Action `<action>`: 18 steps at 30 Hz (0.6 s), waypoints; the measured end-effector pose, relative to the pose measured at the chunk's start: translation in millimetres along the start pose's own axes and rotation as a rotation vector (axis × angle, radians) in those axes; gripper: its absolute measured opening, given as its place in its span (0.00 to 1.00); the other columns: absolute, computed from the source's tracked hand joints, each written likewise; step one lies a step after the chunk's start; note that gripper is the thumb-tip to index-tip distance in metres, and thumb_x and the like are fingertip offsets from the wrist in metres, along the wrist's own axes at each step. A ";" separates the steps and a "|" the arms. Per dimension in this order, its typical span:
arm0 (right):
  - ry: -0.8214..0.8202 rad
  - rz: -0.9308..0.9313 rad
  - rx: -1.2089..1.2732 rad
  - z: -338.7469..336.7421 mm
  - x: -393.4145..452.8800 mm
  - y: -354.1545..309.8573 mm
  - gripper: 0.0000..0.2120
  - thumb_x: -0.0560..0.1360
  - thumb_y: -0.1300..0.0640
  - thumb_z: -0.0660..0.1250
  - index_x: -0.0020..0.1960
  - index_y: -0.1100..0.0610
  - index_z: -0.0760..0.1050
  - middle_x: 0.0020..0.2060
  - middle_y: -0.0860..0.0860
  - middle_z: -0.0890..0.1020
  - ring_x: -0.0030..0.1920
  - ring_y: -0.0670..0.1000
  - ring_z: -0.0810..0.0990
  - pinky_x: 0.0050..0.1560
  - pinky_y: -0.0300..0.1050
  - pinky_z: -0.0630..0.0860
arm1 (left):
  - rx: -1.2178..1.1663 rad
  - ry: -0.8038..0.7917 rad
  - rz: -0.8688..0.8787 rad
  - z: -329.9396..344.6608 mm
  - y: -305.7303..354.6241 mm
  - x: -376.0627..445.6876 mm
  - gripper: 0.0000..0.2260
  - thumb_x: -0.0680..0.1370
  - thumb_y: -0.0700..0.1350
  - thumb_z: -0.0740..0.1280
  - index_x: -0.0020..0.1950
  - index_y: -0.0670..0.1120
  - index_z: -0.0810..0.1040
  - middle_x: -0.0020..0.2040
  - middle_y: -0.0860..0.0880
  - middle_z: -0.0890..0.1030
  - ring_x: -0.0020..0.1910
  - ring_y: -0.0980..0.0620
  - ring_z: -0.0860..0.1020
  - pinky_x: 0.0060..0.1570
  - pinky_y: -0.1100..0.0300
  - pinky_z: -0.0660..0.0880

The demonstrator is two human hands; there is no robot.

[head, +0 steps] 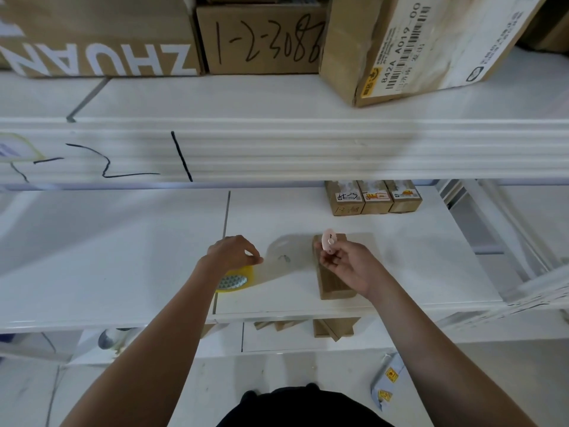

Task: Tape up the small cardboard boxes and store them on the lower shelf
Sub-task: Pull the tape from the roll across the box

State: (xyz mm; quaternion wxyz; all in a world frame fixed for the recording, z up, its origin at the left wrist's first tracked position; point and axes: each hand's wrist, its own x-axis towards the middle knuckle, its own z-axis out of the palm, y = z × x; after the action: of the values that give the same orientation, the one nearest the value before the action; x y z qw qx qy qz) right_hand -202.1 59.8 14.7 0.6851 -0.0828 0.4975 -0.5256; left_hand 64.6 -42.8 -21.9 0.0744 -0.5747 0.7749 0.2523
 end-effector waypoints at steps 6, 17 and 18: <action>0.004 -0.024 -0.140 4.9 3.6 11.0 0.11 0.83 0.62 0.63 0.63 0.66 0.75 0.46 0.60 0.81 0.40 0.52 0.73 0.45 0.48 0.75 | 0.014 -0.040 -0.004 -1.7 1.7 5.5 0.13 0.75 0.63 0.71 0.54 0.59 0.86 0.55 0.54 0.84 0.55 0.48 0.80 0.55 0.53 0.77; 0.167 -0.239 -0.979 0.6 27.0 44.4 0.18 0.79 0.41 0.63 0.41 0.55 0.75 0.37 0.49 0.79 0.37 0.50 0.75 0.42 0.47 0.73 | 0.120 -0.108 0.033 0.1 9.3 12.9 0.07 0.78 0.50 0.68 0.43 0.60 0.82 0.58 0.52 0.81 0.54 0.47 0.80 0.60 0.50 0.78; 0.177 -0.259 -1.036 1.0 27.9 45.7 0.18 0.79 0.41 0.61 0.39 0.54 0.73 0.35 0.48 0.77 0.36 0.50 0.73 0.39 0.46 0.70 | 0.128 -0.112 0.025 1.8 8.6 13.2 0.06 0.78 0.51 0.67 0.45 0.60 0.82 0.57 0.53 0.82 0.55 0.48 0.80 0.60 0.50 0.77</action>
State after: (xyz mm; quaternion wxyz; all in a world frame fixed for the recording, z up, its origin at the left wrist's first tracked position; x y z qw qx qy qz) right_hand -173.5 56.9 -30.5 0.4394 -0.4258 0.7333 -0.2964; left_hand 52.0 -51.4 -26.2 0.1510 -0.5440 0.7913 0.2347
